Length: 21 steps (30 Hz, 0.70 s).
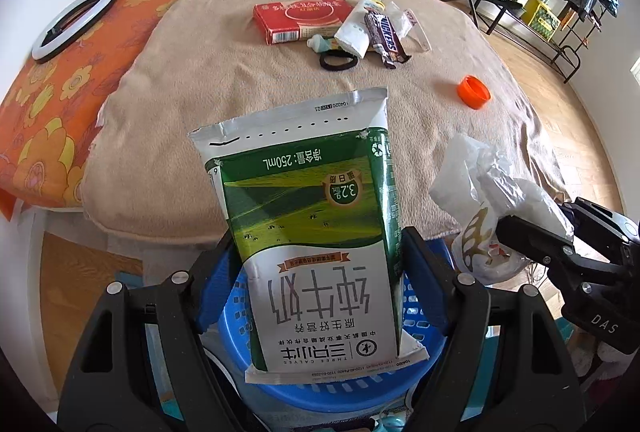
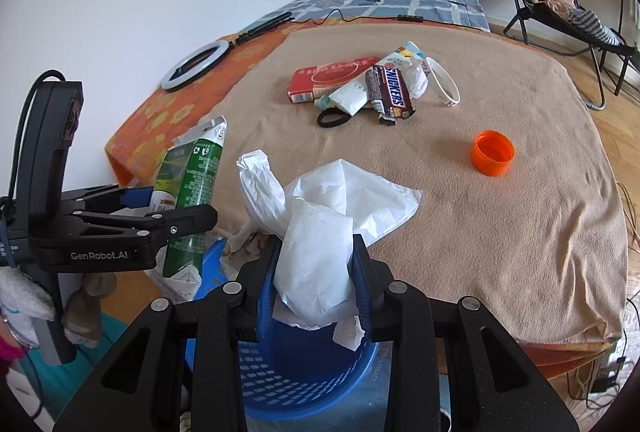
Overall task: Collect trash
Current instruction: 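Carry the milk carton and plastic bag down over the blue basket with both grippers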
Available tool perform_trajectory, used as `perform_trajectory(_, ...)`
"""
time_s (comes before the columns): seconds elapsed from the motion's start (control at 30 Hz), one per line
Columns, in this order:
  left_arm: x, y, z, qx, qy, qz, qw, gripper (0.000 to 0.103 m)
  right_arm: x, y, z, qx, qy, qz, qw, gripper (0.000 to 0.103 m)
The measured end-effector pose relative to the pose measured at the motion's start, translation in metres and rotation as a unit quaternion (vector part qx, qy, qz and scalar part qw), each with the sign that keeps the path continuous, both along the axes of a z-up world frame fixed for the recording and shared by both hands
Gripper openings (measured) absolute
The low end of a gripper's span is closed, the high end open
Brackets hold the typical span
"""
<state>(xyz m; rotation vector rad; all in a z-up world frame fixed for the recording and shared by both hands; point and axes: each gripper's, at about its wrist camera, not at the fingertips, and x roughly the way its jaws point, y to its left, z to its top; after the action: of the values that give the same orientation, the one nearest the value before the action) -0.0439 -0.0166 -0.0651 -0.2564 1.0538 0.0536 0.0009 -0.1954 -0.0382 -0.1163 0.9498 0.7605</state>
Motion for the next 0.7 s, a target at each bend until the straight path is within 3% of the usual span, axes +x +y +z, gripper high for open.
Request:
perform_trajectory(0.33, -0.020, -0.011, -0.030, 0.011, 0.019, -0.011, 0.9997, 0.079, -0.034, 0.004, -0.028, -0.028, 0.014, 0.029, 0.999, 0.031)
perform_trajectory(0.7, -0.018, -0.010, -0.044, 0.023, 0.029, -0.018, 0.9991, 0.080, -0.048, 0.012, -0.054, -0.064, 0.027, 0.053, 0.996, 0.032)
